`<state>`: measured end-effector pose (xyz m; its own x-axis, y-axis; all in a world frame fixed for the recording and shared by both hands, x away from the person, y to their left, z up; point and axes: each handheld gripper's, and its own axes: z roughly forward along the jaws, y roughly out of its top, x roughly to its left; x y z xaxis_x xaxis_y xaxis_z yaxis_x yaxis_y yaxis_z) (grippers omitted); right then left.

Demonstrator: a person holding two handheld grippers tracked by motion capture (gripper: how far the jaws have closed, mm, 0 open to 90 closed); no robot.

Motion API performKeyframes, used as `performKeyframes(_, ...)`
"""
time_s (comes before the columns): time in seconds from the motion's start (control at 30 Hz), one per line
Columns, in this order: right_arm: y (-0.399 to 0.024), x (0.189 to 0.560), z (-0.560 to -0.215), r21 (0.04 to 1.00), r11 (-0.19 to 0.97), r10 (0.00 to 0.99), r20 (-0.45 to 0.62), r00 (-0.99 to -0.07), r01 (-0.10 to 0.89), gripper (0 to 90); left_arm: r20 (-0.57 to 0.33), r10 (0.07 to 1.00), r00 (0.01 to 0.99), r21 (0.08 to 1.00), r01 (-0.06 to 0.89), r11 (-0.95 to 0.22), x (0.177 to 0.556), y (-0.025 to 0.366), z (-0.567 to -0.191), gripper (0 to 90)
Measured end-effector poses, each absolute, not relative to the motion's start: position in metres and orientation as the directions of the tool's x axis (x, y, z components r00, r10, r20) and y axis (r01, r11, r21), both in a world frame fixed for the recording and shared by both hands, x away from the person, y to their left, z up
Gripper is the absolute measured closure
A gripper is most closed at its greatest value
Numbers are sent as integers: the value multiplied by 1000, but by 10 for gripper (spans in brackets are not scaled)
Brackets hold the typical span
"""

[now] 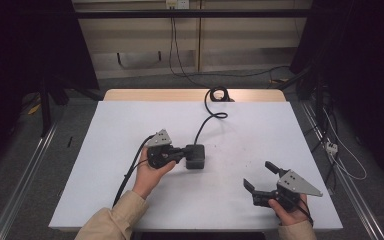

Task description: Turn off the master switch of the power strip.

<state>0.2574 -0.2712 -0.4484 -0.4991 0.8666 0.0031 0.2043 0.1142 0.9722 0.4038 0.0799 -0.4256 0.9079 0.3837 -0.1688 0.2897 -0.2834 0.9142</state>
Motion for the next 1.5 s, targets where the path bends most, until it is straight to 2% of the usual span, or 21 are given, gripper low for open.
performKeyframes(0.37,-272,258,-449,973,111,867,5,-498,203,53,-183,384,905,895,315,-315,405,67,-427,900)
performKeyframes(1.5,-272,257,-449,973,113,866,4,-500,203,53,-145,410,901,889,300,-345,407,65,-432,900)
